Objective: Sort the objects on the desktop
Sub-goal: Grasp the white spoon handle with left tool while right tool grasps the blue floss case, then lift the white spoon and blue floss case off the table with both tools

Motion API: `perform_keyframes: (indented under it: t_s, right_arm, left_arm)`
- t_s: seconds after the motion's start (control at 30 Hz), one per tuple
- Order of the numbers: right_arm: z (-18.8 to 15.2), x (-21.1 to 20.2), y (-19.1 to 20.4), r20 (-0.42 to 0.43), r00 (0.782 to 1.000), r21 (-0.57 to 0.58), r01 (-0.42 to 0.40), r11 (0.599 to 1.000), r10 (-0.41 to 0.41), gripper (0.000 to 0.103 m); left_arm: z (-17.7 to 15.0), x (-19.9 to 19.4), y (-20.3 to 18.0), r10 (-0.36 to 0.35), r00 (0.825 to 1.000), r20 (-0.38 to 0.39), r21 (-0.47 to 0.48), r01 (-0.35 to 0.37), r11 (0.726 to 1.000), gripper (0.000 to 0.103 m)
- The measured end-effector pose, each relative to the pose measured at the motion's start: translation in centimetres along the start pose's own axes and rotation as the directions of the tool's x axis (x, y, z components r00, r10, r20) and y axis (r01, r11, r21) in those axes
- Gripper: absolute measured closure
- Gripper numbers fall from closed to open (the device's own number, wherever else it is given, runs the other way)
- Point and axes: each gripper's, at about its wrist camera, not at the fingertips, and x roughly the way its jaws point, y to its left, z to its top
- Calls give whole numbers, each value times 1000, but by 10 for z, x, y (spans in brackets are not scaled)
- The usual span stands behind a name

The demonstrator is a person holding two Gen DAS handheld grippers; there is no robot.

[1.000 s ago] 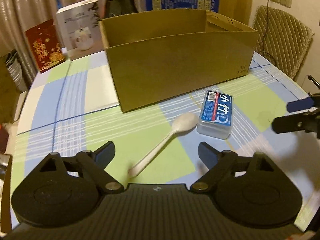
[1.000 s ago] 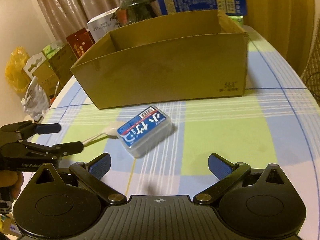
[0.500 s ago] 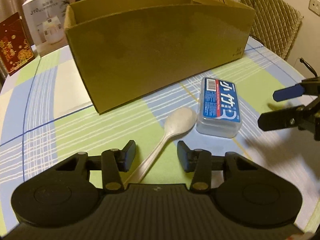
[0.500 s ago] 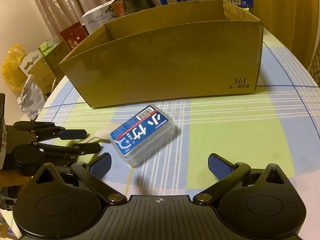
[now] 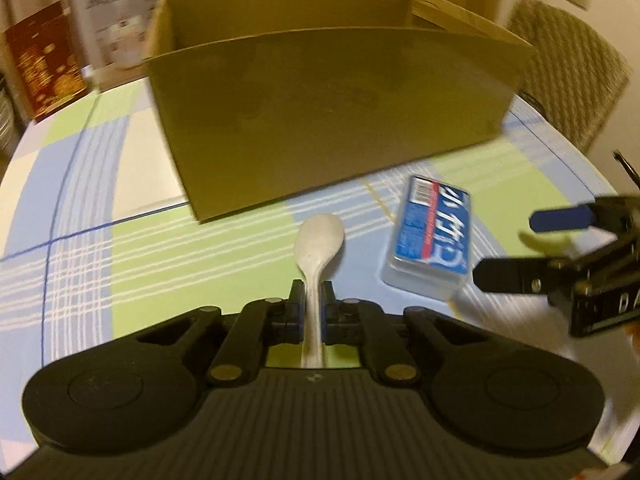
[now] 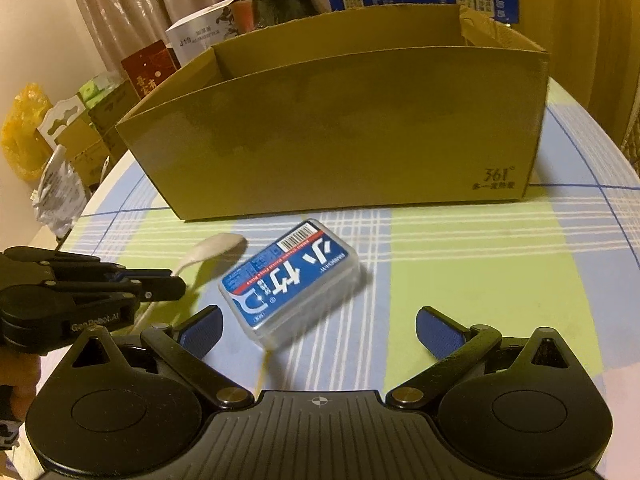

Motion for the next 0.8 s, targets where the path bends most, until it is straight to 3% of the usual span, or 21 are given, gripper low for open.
perform_keyframes:
  t_s: [0.2, 0.5, 0.57, 0.8]
  right_arm:
    - [9, 23, 14, 10, 1000, -31, -13, 999, 13, 2]
    - [15, 54, 27, -13, 1000, -74, 19, 997, -20, 5]
    - [13, 54, 29, -2, 999, -122, 37, 992, -37, 10]
    - [3, 35, 15, -27, 999, -164, 36, 986, -41, 10]
  left_arm:
    - [-1, 3, 13, 10, 1000, -11, -68, -11, 998, 99]
    - [-1, 6, 17, 9, 1000, -13, -76, -10, 997, 99]
    - [0, 6, 17, 8, 1000, -11, -76, -8, 997, 99]
    - [-2, 6, 13, -21, 1000, -10, -60, 20, 998, 99]
